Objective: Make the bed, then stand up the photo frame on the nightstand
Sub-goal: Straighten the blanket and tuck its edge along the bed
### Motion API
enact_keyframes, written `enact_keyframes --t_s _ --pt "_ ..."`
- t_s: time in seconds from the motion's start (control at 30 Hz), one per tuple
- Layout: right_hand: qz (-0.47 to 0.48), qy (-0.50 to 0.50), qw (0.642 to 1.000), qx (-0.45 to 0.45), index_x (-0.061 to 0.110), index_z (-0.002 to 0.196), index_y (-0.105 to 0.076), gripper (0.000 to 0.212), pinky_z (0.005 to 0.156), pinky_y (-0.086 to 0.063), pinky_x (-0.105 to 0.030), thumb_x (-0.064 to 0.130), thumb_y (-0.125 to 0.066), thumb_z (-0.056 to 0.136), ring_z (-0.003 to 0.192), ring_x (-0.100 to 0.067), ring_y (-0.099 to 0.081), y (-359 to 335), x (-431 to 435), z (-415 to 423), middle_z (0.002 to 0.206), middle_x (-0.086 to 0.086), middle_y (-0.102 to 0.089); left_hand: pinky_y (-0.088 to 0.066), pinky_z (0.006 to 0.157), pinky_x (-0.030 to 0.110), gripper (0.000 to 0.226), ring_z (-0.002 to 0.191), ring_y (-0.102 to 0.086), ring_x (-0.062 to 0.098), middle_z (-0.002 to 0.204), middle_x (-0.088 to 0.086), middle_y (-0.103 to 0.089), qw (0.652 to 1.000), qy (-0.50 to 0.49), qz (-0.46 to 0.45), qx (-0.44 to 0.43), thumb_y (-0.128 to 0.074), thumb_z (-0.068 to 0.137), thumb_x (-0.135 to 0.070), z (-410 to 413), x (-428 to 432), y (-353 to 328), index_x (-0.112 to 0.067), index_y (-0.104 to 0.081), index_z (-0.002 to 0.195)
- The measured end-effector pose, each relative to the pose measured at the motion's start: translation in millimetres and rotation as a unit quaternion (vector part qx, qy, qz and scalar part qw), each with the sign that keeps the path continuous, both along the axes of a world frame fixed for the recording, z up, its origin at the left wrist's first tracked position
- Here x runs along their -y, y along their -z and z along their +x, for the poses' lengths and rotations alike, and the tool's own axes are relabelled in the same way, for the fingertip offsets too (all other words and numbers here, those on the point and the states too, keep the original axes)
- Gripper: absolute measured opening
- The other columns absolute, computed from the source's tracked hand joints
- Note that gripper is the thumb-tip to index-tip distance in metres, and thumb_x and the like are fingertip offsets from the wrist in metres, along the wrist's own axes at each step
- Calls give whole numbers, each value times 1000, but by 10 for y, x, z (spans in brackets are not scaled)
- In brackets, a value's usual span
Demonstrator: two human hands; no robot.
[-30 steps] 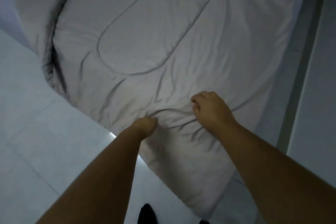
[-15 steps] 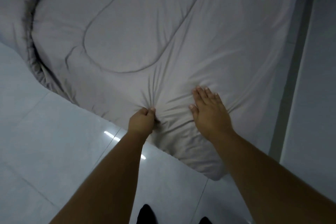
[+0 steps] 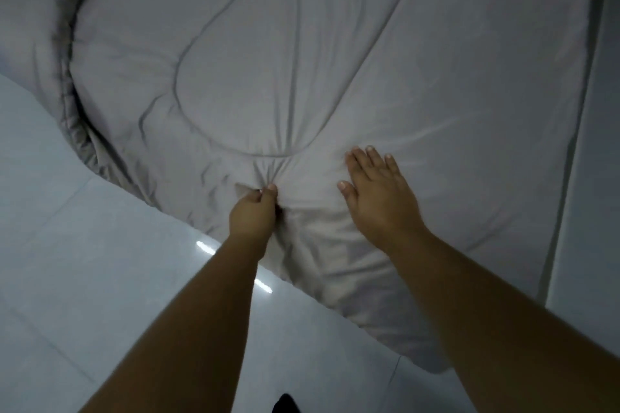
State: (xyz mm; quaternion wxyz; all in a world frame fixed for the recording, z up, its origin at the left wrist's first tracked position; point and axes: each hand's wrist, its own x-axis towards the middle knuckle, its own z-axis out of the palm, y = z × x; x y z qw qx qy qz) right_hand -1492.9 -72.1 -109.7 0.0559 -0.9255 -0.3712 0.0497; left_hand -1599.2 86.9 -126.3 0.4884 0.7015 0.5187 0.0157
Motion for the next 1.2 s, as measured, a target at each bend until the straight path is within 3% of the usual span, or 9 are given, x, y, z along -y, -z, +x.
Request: enact_keyframes --t_s 0.13,0.23,0.33,0.43,0.57,0.7,0.8,0.97,1.2 --pt "-14 -23 1000 -10 7 140 -41 66 114 -5 -35 43 -15 91 139 -27 -34 -63 -405 3 147 -10 -43 -52 88 48 44 79 -65 34 68 11 -62 997 19 -74 8 -51 92 -45 -24 -168 -100 -15 -56 60" --pt "1 -36 999 -1 7 139 -43 67 112 -6 -34 44 -15 90 138 -26 -36 -147 -796 95 145 -9 -45 -52 90 52 55 76 -65 33 67 12 -65 994 -39 -100 11 -49 84 -62 57 -612 -148 -16 -60 58" --pt "12 -63 998 2 12 146 -29 76 116 2 -32 48 -1 85 144 -20 -20 -160 -1206 244 154 -4 -30 -45 103 45 84 106 -63 37 108 23 -69 997 -59 -49 -31 -31 76 -80 147 -1214 -93 -7 -71 85" --pt "20 -79 997 -2 14 148 -23 80 117 2 -33 49 5 82 146 -18 -14 -103 -1642 427 157 -1 -23 -40 105 41 71 115 -56 38 121 26 -61 998 -35 7 -55 -30 93 -59 268 -1679 -41 -1 -62 118" --pt "20 -101 995 -14 13 148 -22 72 117 2 -34 48 -1 90 146 -18 -13 -10 -2219 661 157 -2 -22 -43 80 36 46 92 -61 35 86 15 -66 999 -18 34 -22 -44 95 -45 245 -1952 74 -5 -63 81" --pt "5 -124 992 -30 14 150 -17 74 117 5 -33 49 4 87 147 -17 -7 -5 -2667 882 158 -1 -17 -51 81 46 46 65 -59 29 51 2 -60 996 -74 -57 -2 -60 87 -41 188 -2101 50 -17 -61 48" --pt "7 -127 992 -23 13 149 -22 81 117 3 -34 49 7 82 146 -17 -12 -41 -2985 1060 157 -2 -22 -51 80 40 49 70 -64 31 61 10 -68 991 -129 -16 -14 -57 85 -50 318 -2501 -31 -11 -68 57" --pt "0 -116 993 -21 13 149 -21 84 117 4 -34 51 9 80 146 -17 -11 -121 -3498 1270 157 -2 -21 -50 76 32 41 73 -63 30 64 10 -66 993 58 22 -97 -58 89 -29 427 -3170 -152 -17 -59 50" --pt "19 -76 997 13 15 148 -25 86 118 2 -36 50 10 78 146 -17 -14 -421 -4604 1404 157 0 -24 -46 68 30 47 88 -65 28 86 8 -71 931 269 230 -88 -41 92 -48 849 -4298 -496 -15 -51 60"
